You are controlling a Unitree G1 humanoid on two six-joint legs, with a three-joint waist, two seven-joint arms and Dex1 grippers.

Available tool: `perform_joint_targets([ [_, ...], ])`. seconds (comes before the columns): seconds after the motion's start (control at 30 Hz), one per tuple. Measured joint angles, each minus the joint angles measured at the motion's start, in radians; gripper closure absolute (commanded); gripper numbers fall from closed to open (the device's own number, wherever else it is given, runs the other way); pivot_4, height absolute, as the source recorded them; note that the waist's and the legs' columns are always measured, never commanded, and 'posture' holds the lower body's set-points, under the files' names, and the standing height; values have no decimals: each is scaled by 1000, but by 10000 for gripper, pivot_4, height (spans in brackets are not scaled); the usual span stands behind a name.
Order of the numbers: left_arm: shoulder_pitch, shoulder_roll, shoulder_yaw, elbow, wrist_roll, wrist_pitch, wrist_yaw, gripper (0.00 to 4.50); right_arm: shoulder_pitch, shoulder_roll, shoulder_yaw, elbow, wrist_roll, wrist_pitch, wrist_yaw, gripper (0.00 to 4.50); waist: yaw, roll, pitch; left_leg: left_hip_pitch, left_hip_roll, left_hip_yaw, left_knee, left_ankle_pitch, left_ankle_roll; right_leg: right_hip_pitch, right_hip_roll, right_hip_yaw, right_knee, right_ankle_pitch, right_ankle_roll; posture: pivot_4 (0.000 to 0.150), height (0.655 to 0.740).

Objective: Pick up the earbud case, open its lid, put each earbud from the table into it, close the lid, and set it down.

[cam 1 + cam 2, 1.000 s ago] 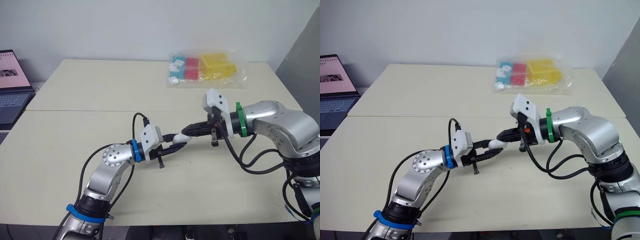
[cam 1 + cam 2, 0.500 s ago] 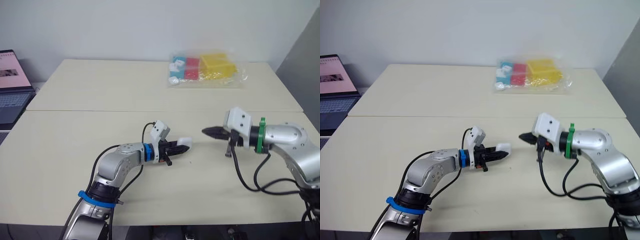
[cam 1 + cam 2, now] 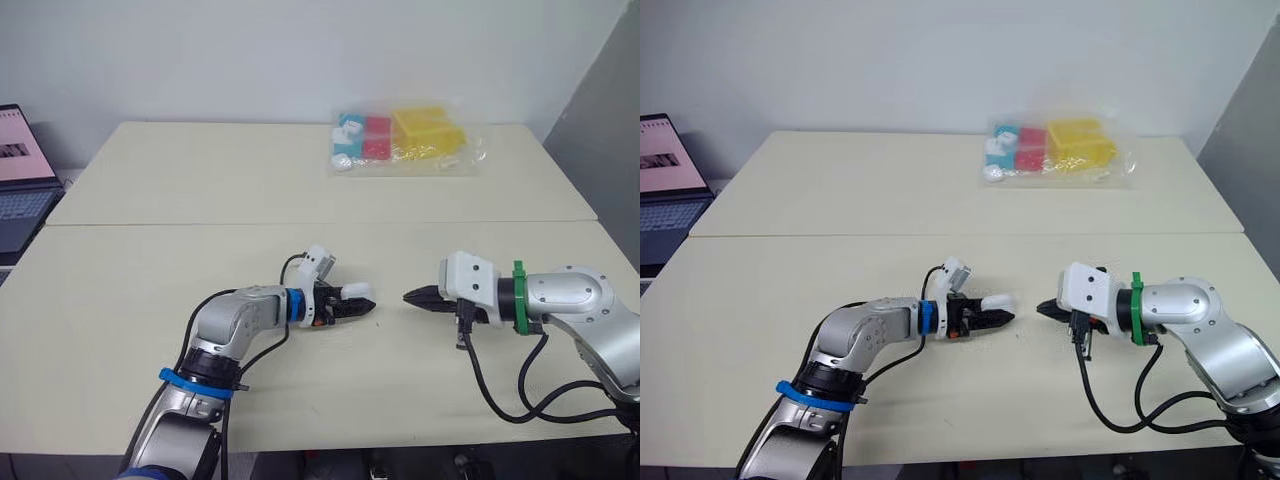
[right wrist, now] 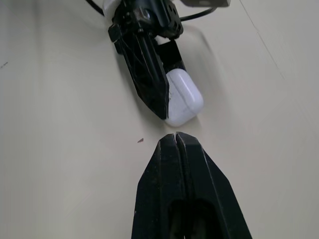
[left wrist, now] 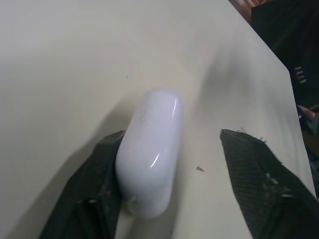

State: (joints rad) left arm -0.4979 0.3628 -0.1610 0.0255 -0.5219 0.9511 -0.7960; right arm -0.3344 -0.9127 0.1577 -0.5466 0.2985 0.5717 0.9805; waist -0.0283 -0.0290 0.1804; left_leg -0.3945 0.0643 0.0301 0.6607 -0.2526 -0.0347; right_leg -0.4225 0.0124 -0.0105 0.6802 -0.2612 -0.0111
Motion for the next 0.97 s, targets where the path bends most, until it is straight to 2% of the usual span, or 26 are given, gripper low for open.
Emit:
perform_joint_targets([
  [0.07,27,57,4,-46,-3,-4,-21,266,-2,0,-10,-1,17,14,3,45000,-6,0,0,2,1,0,-1,0,0,0,0,1,0,0,0,1500,7354],
  [0.2,109,184,7,-122,26,-98,-71,266,-28,9,-29,-5,46,17,16,45000,-7,0,0,4,1,0,-1,0,0,1,1,1,1,-1,-1,1500,7354],
  [0.27,166,241,10,-155,63,-196,-99,0,-38,10,-33,-2,45,5,21,41386,-3,0,0,3,1,1,-1,0,0,1,0,1,1,-1,-2,1500,7354],
  [0.37,263,321,66,-212,104,-341,-132,0,-43,-6,-43,15,46,-2,41,32028,0,0,0,1,1,1,-1,0,0,0,-2,1,-1,-1,-2,1500,7354],
  [0.47,350,380,208,-308,85,-431,-157,0,-51,-31,-59,29,60,-14,83,21182,2,-1,1,-2,1,2,-1,0,0,-2,-6,0,-2,-1,-2,1500,7354],
  [0.57,444,425,307,-389,58,-459,-177,0,-49,-57,-66,51,68,-34,119,10518,3,0,1,-2,0,2,-1,0,-1,-2,-10,0,-3,-2,0,1500,7354],
  [0.67,552,465,344,-460,58,-459,-188,0,-29,-84,-77,82,56,-94,154,186,3,-1,1,-2,-1,2,-1,0,-1,-2,-11,0,-3,-2,0,1500,7354],
  [0.8,679,508,417,-516,93,-465,-173,0,25,-136,-119,157,31,-210,211,186,5,-1,1,-2,-1,2,-1,0,-1,-2,-11,-1,-2,-2,0,1500,7354],
  [0.97,697,505,444,-539,100,-480,-150,0,50,-138,-136,181,33,-266,240,186,5,-1,1,0,0,2,-1,0,-1,-1,-11,-2,-1,-3,-1,1500,7354],
])
